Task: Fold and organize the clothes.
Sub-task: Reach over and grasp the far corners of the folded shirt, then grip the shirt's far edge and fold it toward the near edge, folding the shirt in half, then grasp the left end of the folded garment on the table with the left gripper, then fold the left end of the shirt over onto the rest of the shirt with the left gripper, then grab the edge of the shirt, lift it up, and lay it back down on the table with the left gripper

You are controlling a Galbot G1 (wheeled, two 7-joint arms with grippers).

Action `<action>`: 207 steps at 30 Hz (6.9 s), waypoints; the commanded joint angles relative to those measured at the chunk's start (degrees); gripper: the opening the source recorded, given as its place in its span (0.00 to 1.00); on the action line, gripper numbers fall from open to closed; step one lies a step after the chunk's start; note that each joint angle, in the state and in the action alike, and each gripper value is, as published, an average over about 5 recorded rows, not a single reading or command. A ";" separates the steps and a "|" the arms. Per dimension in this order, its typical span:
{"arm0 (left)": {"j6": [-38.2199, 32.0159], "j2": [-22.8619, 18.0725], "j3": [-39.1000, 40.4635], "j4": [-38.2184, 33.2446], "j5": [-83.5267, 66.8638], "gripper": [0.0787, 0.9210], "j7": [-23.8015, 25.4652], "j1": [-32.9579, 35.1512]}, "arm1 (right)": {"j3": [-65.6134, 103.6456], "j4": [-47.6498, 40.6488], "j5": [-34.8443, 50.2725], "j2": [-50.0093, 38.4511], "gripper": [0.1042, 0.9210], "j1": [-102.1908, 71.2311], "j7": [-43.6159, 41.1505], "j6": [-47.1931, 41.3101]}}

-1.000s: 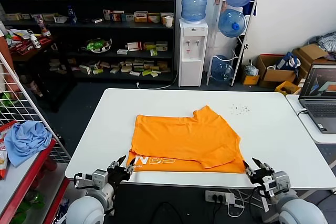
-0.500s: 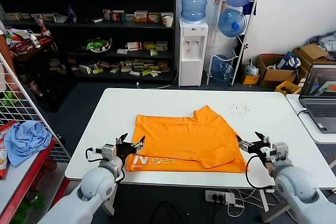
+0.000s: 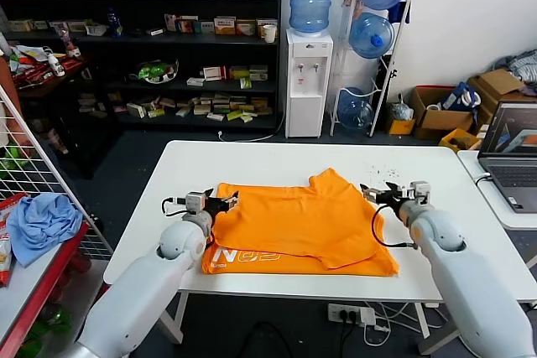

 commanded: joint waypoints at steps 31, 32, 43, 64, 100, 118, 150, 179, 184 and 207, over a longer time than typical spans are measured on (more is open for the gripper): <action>-2.97 -2.38 0.50 11.76 2.57 0.22 3.07 -4.69 | -2.59 -17.10 -7.64 9.43 0.13 8.63 -6.30 6.40; -3.17 -1.80 0.45 10.57 2.60 0.19 3.03 -4.11 | -2.67 -16.13 -7.22 9.16 0.10 8.23 -6.10 6.85; -4.38 4.86 -0.61 -5.28 3.75 0.02 2.60 3.48 | -3.04 2.58 -4.74 2.10 0.02 -0.57 -1.27 8.71; -3.23 15.88 -2.96 -27.21 3.86 0.02 -2.44 23.05 | 4.91 35.99 -4.71 -9.44 0.02 -32.35 9.77 -3.94; 2.37 11.68 -6.87 -23.19 -10.72 0.70 -6.79 24.82 | 5.74 37.15 -3.46 -9.32 0.87 -32.70 10.99 -2.71; 0.76 15.33 -7.52 -21.40 -8.36 0.11 -4.61 21.76 | 7.13 37.35 -4.74 -7.83 0.88 -32.95 12.38 2.00; 2.54 15.62 -2.95 -38.44 -20.52 0.06 -14.24 18.37 | 9.20 36.16 -13.99 -0.03 0.88 -34.04 15.58 10.87; -6.62 -9.17 7.46 -19.11 -9.86 0.27 -11.42 11.36 | 8.96 34.24 -14.68 2.08 0.88 -33.28 15.45 9.98; -11.11 -2.06 3.89 -24.80 -9.51 0.43 -10.22 13.83 | 8.19 34.29 -14.03 1.05 0.88 -32.82 15.34 9.71; 6.87 20.57 -10.07 -17.13 -18.36 0.88 11.97 18.61 | 6.91 32.59 -12.19 -1.02 0.88 -32.92 13.55 11.33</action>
